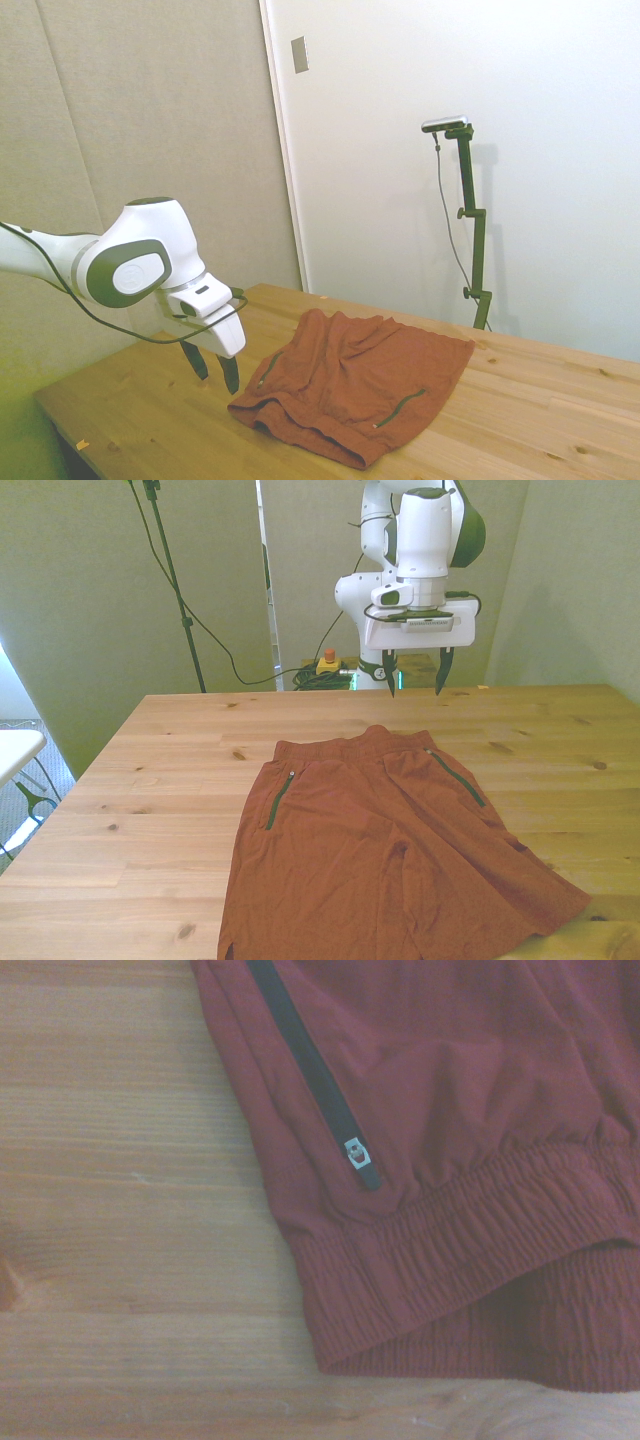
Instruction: Fold the shorts
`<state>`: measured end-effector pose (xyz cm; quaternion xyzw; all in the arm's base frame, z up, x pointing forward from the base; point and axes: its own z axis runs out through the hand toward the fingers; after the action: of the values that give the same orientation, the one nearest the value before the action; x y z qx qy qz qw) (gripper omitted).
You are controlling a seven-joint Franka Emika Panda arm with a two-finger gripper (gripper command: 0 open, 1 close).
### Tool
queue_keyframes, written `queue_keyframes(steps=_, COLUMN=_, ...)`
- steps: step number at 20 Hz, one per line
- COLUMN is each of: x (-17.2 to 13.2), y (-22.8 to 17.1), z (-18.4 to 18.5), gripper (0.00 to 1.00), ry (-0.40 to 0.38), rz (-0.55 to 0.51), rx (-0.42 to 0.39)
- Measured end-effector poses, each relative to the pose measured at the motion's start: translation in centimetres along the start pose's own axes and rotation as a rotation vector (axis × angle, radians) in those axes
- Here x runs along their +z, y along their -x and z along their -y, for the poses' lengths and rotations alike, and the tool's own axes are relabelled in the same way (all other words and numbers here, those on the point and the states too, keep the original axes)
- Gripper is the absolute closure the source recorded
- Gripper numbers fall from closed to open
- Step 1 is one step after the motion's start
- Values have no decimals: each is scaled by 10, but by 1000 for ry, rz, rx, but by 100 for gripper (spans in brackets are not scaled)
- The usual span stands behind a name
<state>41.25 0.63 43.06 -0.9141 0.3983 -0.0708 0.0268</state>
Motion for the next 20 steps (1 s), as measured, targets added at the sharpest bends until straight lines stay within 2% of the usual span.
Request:
queue_keyframes(steps=3, x=2, y=-5, z=-1, gripper=0, ry=17, rz=-7, rx=-20)
queue_keyframes(steps=7, x=12, y=-19, z=15, gripper=0, ry=178, rz=-161, rx=-99)
queue_keyframes(steps=10, x=28, y=-2, z=45, gripper=0, ry=293, rz=-285, rx=-151)
queue_keyframes(steps=14, x=33, y=30, z=80, gripper=0, ry=472, rz=-418, rx=-217)
queue_keyframes(steps=16, x=41, y=47, z=93, gripper=0, ry=535, rz=-430, rx=-251)
queue_keyframes(steps=20, x=70, y=58, z=100, gripper=0, ry=594, rz=-430, rx=-291)
